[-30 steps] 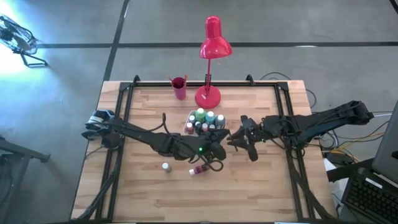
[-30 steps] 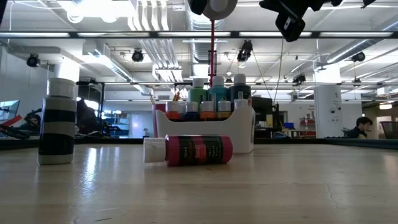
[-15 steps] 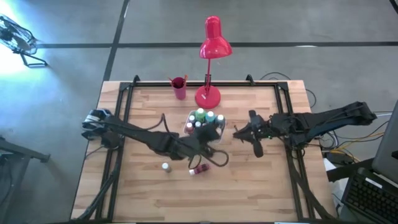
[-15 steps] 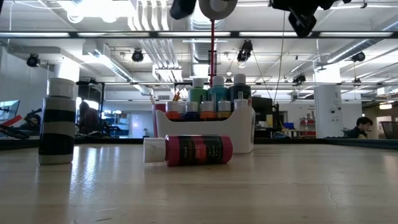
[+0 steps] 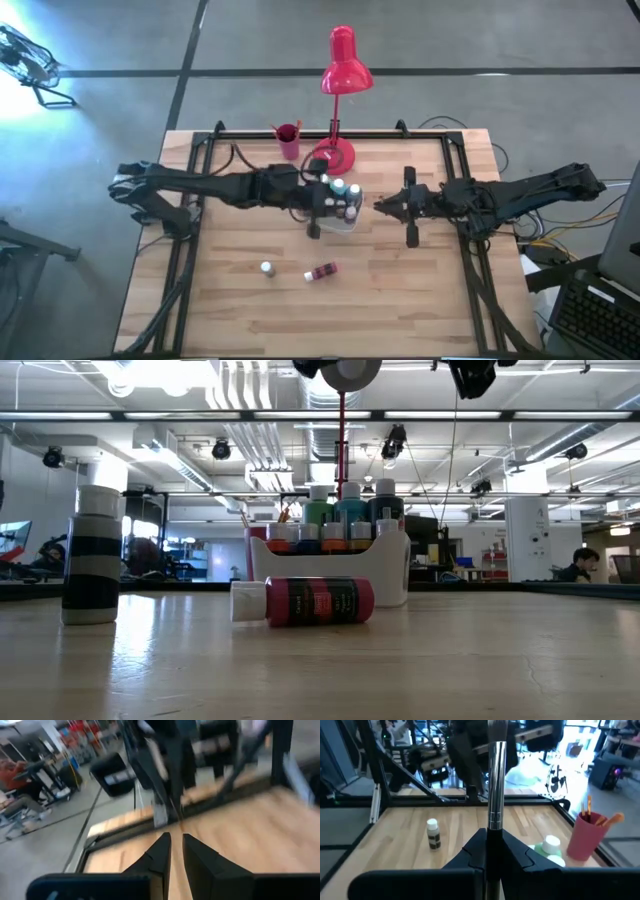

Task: Pick & Place Paint Supplies
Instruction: Put the silver paint brush bottle into the red cup

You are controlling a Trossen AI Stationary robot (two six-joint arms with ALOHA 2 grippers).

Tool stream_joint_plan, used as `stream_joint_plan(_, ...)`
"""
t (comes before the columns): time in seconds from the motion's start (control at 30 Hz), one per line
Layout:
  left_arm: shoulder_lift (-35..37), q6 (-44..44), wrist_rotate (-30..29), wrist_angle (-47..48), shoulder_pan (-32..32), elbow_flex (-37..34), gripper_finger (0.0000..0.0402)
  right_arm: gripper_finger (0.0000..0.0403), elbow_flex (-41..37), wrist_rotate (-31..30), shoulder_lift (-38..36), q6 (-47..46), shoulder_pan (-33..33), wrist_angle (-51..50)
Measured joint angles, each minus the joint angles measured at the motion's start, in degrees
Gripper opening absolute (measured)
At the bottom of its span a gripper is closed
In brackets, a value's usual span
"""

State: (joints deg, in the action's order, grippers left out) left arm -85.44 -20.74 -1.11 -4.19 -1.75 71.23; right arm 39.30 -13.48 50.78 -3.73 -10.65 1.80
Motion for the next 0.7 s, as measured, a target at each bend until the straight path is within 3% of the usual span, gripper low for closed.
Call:
stream_joint_plan(0.17, 0.08, 9.72, 3.96, -21.47, 1.87, -6.19, 0.0053, 0.0018, -0.01, 0.01, 2.31, 4.03, -2.40, 3.31)
stream_joint_plan(0.27, -0.18, 10.78, 6.24, -29.37, 2.24, -8.41, 0.0053, 0.0018, -0.01, -0.28, 3.27, 5.99, -3.38, 6.33)
stream_joint_plan(0.43, -0.20, 11.07, 8.11, -31.31, 2.16, -8.23, 0.0071, 0.0018, 0.01, -3.48, 3.37, 9.96, -3.87, 10.46)
stream_joint_plan(0.7, -3.36, 9.99, 8.56, -31.52, 2.18, -4.32, 0.0157, 0.0018, 0.03, -4.54, 5.61, 14.63, -3.73, 18.84)
